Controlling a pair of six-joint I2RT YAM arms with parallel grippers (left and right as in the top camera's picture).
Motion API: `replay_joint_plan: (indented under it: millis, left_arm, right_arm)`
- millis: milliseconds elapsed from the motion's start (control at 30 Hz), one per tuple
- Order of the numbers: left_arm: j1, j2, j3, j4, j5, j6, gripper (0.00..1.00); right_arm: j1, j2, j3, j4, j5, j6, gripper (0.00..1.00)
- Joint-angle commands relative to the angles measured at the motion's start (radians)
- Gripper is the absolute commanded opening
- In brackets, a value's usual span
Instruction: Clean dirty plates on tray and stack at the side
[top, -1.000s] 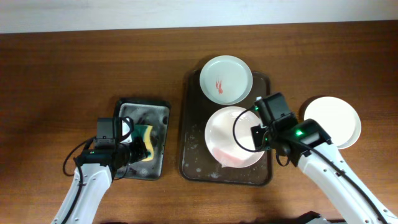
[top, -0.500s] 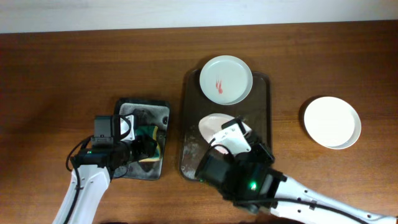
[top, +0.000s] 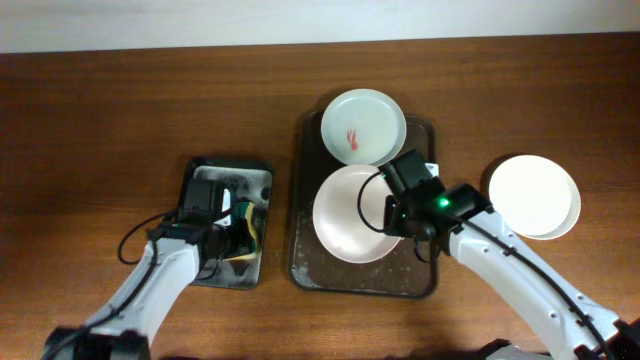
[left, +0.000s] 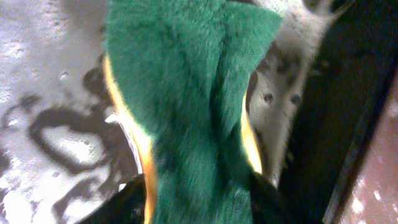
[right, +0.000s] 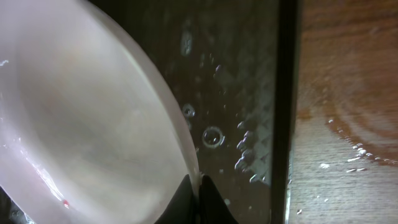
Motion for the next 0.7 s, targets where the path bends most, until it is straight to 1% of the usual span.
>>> replay_joint_plan:
  millis: [0, 33, 100, 133, 233, 300, 333, 367, 467, 600, 633, 667]
  left_arm:
    - [-0.003, 0.105, 0.016, 0.045, -0.056, -0.035, 0.25]
    - [-0.003, 0.113, 0.017, 0.045, -0.056, -0.035, 0.00]
    - [-0.003, 0.094, 0.042, 0.013, -0.016, -0.035, 0.00]
    - [-0.003, 0.080, 0.064, -0.012, 0.012, -0.034, 0.00]
    - [-0.016, -0.028, 0.227, -0.170, 0.078, -0.021, 0.00]
    - [-0.050, -0.067, 0.274, -0.185, 0.113, -0.020, 0.00]
    - [-0.080, -0.076, 0.278, -0.168, 0.155, -0.027, 0.00]
    - [-0.113, -0.074, 0.277, -0.158, 0.177, -0.060, 0.00]
    - [-0.229, -0.043, 0.260, -0.084, 0.182, -0.162, 0.00]
    - [-0.378, 0.058, 0.260, 0.062, 0.180, -0.276, 0.00]
    - [-0.423, 0.117, 0.260, 0.111, 0.180, -0.342, 0.00]
    - [-0.444, 0.151, 0.260, 0.130, 0.180, -0.367, 0.00]
  right_arm:
    - [-0.057, 0.027, -0.003, 0.001, -0.132, -0.100, 0.04]
    - [-0.062, 0.041, -0.004, 0.002, -0.132, -0.100, 0.04]
    - [-0.062, 0.063, -0.010, 0.011, -0.131, -0.092, 0.04]
    - [-0.062, 0.077, -0.016, 0.021, -0.126, -0.064, 0.04]
    - [-0.062, 0.159, -0.046, 0.097, -0.111, 0.036, 0.04]
    - [-0.062, 0.205, -0.047, 0.130, -0.097, 0.054, 0.04]
    - [-0.062, 0.225, -0.047, 0.143, -0.097, 0.060, 0.04]
    - [-0.062, 0.232, -0.047, 0.145, -0.097, 0.060, 0.04]
    - [-0.062, 0.235, -0.047, 0.142, -0.081, 0.060, 0.04]
    - [-0.062, 0.235, -0.047, 0.141, -0.079, 0.060, 0.04]
    - [-0.062, 0.235, -0.047, 0.140, -0.079, 0.060, 0.04]
    - [-0.062, 0.235, -0.047, 0.138, -0.079, 0.060, 0.04]
